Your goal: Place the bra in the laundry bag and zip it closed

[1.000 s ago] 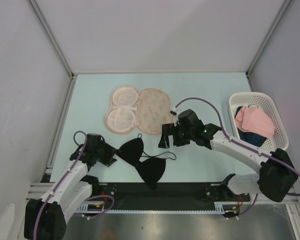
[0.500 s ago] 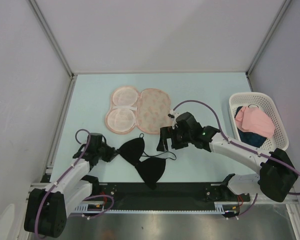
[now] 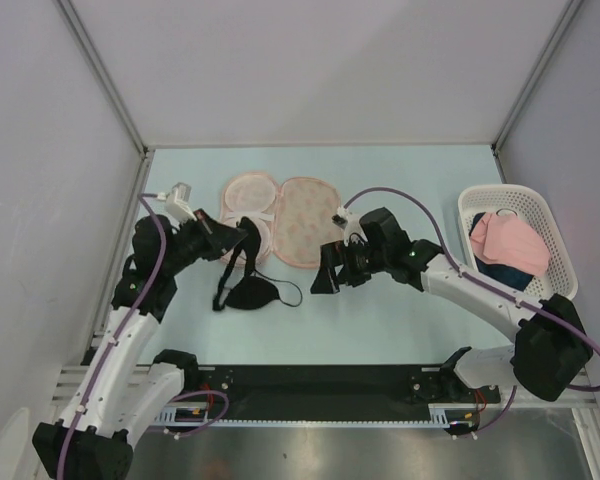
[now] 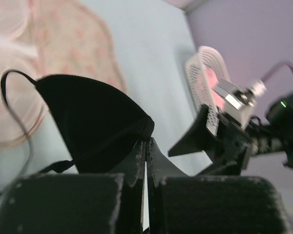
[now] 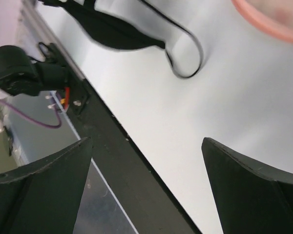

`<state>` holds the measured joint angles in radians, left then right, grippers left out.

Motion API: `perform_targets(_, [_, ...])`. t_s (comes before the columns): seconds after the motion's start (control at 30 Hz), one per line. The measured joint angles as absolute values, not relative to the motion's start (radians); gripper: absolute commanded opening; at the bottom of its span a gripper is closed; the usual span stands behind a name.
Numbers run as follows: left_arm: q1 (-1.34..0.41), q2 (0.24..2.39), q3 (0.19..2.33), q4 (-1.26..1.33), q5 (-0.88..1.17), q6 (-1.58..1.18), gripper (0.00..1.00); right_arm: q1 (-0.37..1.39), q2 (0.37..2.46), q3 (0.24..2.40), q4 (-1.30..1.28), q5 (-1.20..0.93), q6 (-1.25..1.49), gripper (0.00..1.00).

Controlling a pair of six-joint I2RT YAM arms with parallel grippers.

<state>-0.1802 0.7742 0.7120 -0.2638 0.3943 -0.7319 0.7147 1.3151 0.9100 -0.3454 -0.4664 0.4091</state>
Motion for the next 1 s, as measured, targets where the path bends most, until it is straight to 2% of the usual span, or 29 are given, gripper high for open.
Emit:
perform_targets(0.2, [-0.18, 0.841, 0.888, -0.276, 0.677, -0.498, 0.0, 0.696, 1.314, 0.986, -0.248, -0.626, 0.296, 1.0])
perform_targets(0.37, [-0.18, 0.891, 0.985, -0.355, 0.875, -0.332, 0.0, 0.698, 1.323, 1.201, -0.262, -0.687, 0.166, 1.0])
perform_targets(0.57, [-0.18, 0.9, 1.015, -0.381, 0.995, -0.279, 0.0, 0.699, 1.409, 1.527, -0.319, -0.706, 0.013, 1.0])
perform_targets(0.8, [-0.196, 0.901, 1.015, -0.389, 1.046, -0.277, 0.0, 0.736, 1.492, 1.526, -0.299, -0.848, 0.03, 0.97])
perform_targets(0.83, [-0.198, 0.898, 1.015, -0.389, 1.05, -0.277, 0.0, 0.745, 1.502, 1.507, -0.283, -0.871, 0.044, 0.95])
perform_targets(0.87, [-0.2, 0.894, 1.015, -0.389, 1.052, -0.277, 0.0, 0.754, 1.511, 1.486, -0.27, -0.896, 0.058, 0.88])
perform_targets(0.93, [-0.203, 0.884, 1.015, -0.389, 1.06, -0.277, 0.0, 0.775, 1.522, 1.444, -0.239, -0.928, 0.092, 0.81])
perform_targets(1.0, [-0.208, 0.876, 1.015, -0.388, 1.065, -0.276, 0.0, 0.788, 1.53, 1.422, -0.22, -0.951, 0.117, 0.63])
